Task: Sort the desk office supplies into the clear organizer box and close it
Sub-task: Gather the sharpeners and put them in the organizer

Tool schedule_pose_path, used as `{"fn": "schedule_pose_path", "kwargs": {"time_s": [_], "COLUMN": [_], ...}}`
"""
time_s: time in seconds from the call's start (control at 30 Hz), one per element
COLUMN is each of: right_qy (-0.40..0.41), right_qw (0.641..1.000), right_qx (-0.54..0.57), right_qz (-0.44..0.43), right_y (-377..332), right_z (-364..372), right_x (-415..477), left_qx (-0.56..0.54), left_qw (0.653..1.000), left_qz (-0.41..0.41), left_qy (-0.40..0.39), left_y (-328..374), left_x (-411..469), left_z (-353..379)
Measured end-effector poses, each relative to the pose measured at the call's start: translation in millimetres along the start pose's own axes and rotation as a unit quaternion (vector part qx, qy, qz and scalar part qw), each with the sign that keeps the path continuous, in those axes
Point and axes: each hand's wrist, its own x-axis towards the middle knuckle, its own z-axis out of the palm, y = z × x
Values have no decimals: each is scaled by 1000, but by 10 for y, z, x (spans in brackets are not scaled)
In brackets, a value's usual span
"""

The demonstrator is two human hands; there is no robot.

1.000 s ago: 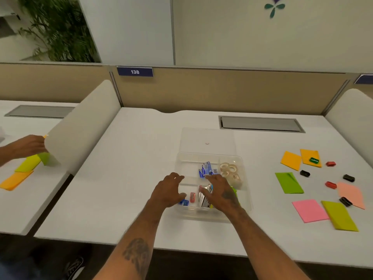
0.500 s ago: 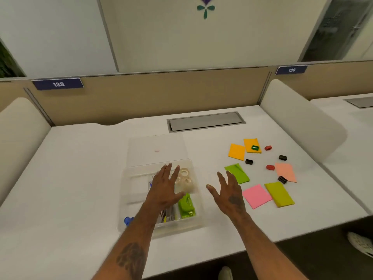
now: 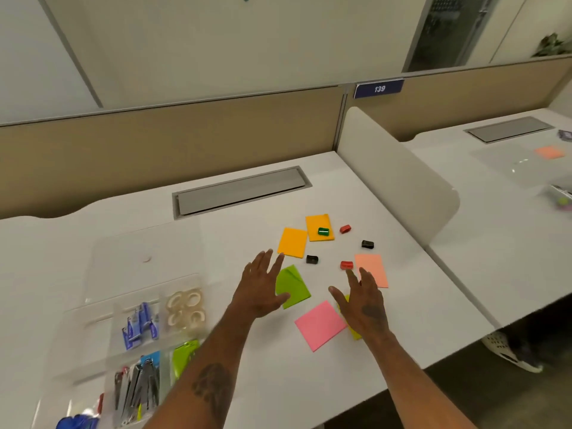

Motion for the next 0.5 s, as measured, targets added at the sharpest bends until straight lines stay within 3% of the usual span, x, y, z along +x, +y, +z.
{"fn": "schedule_pose_path", "kwargs": {"time_s": [0.5], "right_qy": [-81], "right_qw": [991], "right_qx": [-91], "right_qz": [-50], "right_y": [754], "right_z": [81], "right_x": [405], "left_qx": [46], "left_qw": [995], "left_qz": [20], "left_qy": [-92], "left_y": [656], "left_x": [1045], "left_z": [427]}}
